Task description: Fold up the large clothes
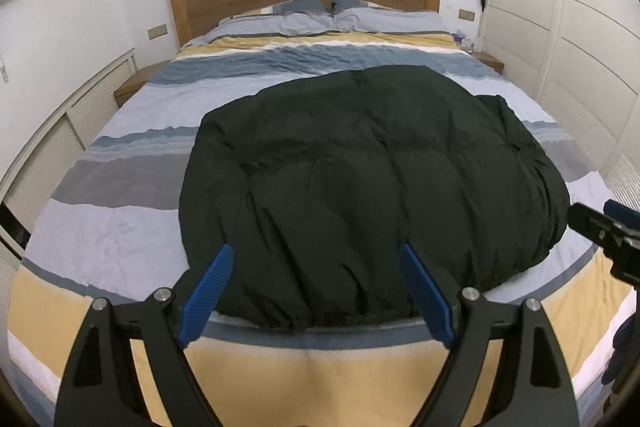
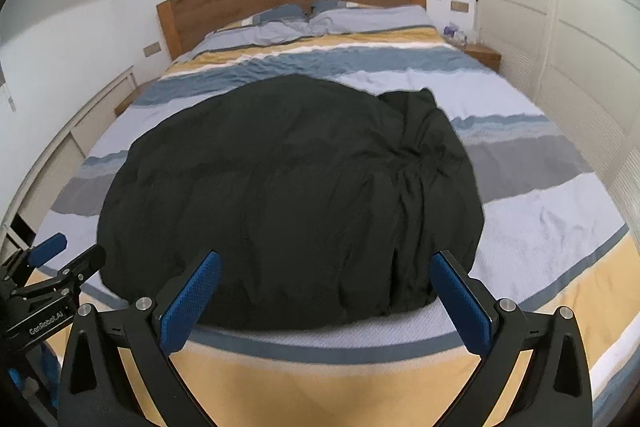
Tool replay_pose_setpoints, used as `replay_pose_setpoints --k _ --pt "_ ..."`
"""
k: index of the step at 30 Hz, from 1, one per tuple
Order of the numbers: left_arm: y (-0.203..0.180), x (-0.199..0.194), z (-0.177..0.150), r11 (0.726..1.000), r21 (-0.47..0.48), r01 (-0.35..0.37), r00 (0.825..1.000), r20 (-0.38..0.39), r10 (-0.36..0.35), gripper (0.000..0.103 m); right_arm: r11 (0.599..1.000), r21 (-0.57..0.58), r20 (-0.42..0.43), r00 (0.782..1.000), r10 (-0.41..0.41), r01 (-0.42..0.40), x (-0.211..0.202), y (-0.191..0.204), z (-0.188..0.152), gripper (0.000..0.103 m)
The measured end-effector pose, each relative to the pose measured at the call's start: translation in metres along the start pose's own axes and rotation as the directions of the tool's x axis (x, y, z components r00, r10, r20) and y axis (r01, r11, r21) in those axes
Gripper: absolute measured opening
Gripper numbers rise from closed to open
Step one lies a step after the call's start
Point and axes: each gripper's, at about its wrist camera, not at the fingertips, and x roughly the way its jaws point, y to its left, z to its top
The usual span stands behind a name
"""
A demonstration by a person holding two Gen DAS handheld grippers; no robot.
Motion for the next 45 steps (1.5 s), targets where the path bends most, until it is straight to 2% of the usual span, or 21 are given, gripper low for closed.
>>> replay_pose_setpoints --k 10,22,32,45 --pt "-0.002 -0.023 -0.016 0.999 -0.033 -0.021 0.999 -0.043 0.020 0.085 1.000 -0.003 -0.086 0.996 -0.017 0.017 -0.008 -0.015 -0.024 0.102" --pt "-0.001 -0.032 -0.015 0.995 -0.066 -0.077 0.996 -0.042 0.074 0.085 0.998 -0.025 -0.108 0.993 -0.053 0.051 -0.002 -0.036 -0.011 0.102" --pt "0.000 -0.025 -0.016 0.995 -0.067 -0.067 0.996 -0.059 0.063 0.085 0.997 -0.041 -0.123 0.990 -0.064 0.060 0.002 -0.036 -0.011 0.102" --pt "-0.003 -0.020 -0.029 0.996 -0.084 -0.026 0.996 -0.082 0.019 0.085 0.996 -0.025 -0.176 0.981 -0.084 0.081 0.007 -0.047 -0.030 0.102"
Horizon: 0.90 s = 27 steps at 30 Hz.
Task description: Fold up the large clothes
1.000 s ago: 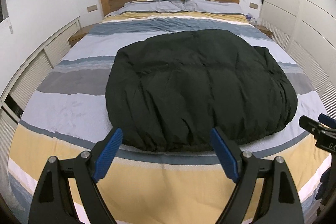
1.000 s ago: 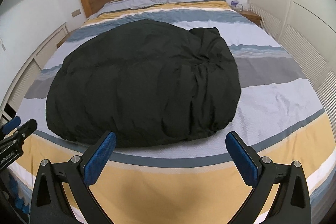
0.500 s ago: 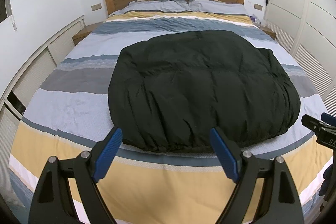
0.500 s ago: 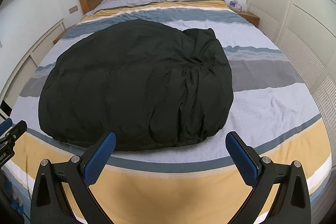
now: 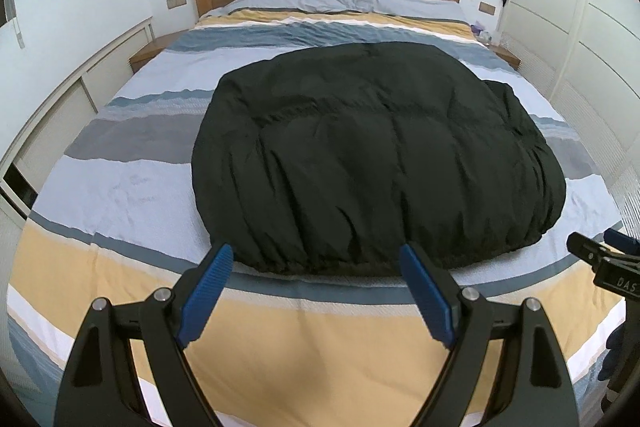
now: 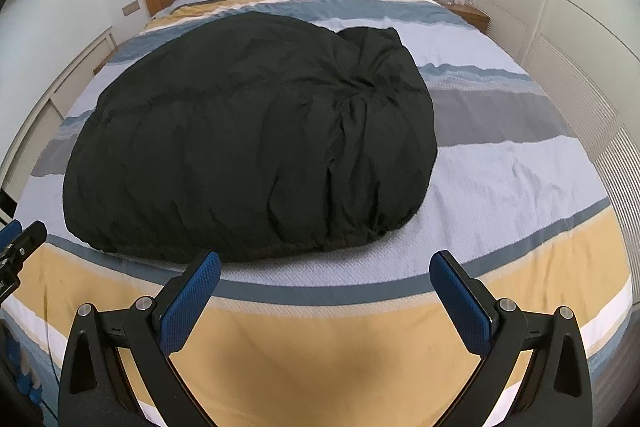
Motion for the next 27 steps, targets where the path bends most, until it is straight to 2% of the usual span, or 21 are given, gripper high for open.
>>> replay_pose_setpoints --k 27 --pt "0.002 0.011 -0.015 1.000 0.004 0.000 0.999 -0.051 0.001 0.085 1.000 -0.008 -0.043 0.999 -0.021 0.021 0.010 -0.007 -0.015 0.102"
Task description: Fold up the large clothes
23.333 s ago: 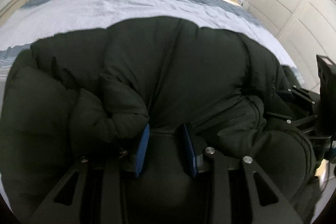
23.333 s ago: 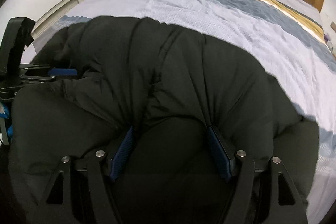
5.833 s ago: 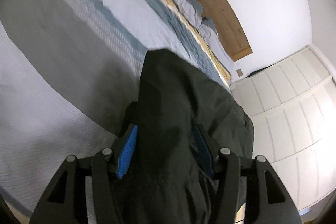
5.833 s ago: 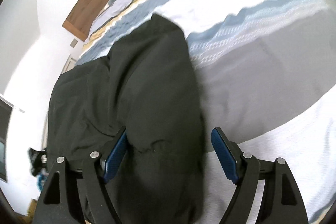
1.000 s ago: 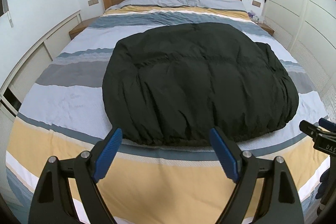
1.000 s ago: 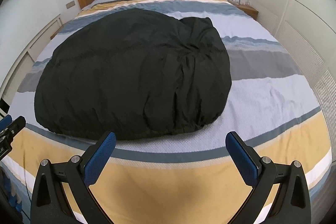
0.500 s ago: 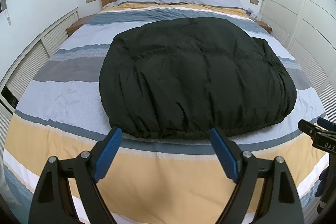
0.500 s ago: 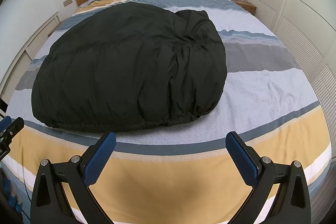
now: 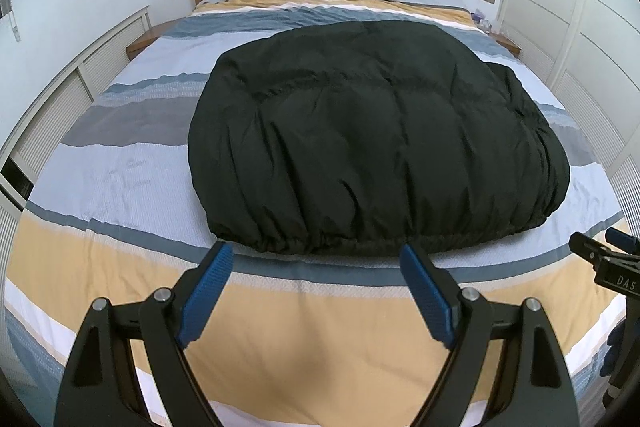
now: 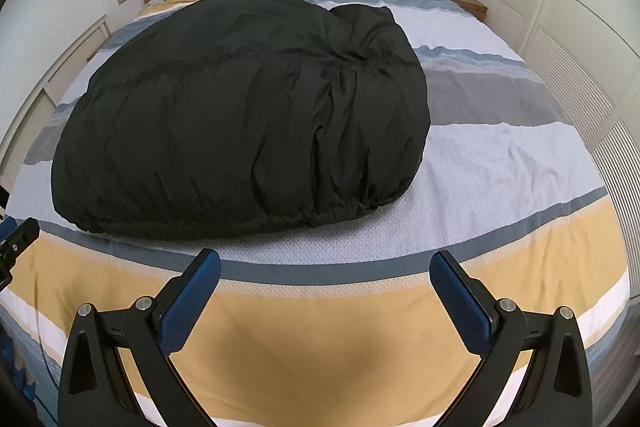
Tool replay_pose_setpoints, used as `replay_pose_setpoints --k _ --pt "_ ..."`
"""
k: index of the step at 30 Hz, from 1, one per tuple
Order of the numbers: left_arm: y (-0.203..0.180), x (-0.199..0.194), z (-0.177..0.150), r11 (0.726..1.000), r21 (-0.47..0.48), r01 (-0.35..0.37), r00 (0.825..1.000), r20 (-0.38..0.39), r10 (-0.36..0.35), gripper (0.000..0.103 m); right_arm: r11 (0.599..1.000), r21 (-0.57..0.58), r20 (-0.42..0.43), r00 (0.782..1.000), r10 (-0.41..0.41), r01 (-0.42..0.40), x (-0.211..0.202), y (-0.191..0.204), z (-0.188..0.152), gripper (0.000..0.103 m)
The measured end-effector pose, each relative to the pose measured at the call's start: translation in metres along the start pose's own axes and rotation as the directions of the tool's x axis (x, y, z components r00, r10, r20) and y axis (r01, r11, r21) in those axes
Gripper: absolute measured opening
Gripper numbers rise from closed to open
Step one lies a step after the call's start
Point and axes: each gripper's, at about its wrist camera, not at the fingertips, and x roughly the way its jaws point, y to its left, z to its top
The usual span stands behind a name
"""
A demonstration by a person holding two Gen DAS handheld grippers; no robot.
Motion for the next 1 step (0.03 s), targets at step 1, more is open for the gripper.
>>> replay_pose_setpoints --k 1 --pt "0.0000 0.0008 -0.0002 1.000 0.001 0.001 1.000 -0.004 -0.001 0.085 1.000 -0.002 -0.002 1.000 -0.002 0.002 0.0005 0.0001 -0.0004 0.102"
